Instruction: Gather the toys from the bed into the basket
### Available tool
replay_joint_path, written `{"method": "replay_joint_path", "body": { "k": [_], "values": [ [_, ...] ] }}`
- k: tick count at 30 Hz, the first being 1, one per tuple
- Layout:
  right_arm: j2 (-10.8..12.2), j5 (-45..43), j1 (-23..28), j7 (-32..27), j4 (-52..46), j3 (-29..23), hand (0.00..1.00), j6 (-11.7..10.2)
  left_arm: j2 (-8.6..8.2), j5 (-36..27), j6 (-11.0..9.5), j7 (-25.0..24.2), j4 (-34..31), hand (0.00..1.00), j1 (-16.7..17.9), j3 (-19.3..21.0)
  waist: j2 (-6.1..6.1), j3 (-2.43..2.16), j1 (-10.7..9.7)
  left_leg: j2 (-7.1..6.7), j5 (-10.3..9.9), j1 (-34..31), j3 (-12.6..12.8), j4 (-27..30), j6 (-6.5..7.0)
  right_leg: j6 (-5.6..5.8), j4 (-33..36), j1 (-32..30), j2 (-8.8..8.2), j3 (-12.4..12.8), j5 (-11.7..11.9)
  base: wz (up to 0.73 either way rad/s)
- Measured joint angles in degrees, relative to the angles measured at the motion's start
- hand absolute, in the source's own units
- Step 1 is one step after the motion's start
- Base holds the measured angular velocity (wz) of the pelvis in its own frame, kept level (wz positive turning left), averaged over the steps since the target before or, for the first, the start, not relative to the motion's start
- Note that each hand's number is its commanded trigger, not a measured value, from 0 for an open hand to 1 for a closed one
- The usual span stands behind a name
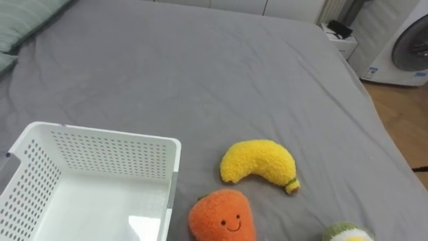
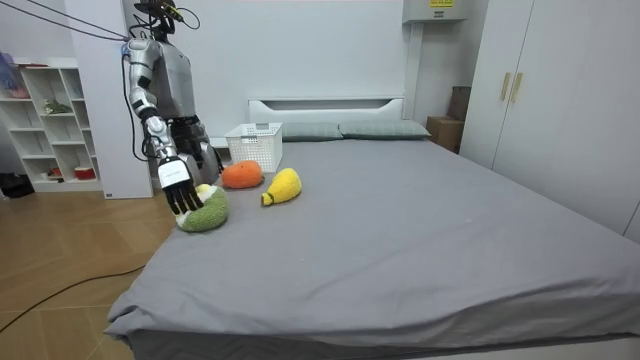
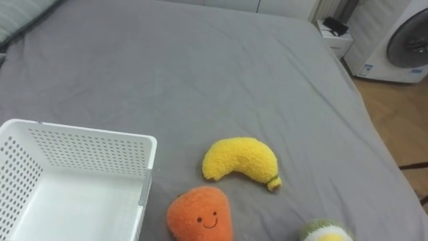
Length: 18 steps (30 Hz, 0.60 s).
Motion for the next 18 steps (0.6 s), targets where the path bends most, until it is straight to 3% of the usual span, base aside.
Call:
{"method": "replay_joint_path", "body": {
  "k": [18],
  "values": [
    [1.5,0.0,0.4,-2.2,-1.0,0.7,1.00,0.2,0.02,-0.8,0.0,-1.1,2.0,0.00,-1.1,-0.2,0.08,0.17,0.1,-0.09,0.0,-0.1,-0.1,-0.1,0.00,0.00,-0.6,0.1,-0.03,-0.2,0.0,0.00]
  ]
}}
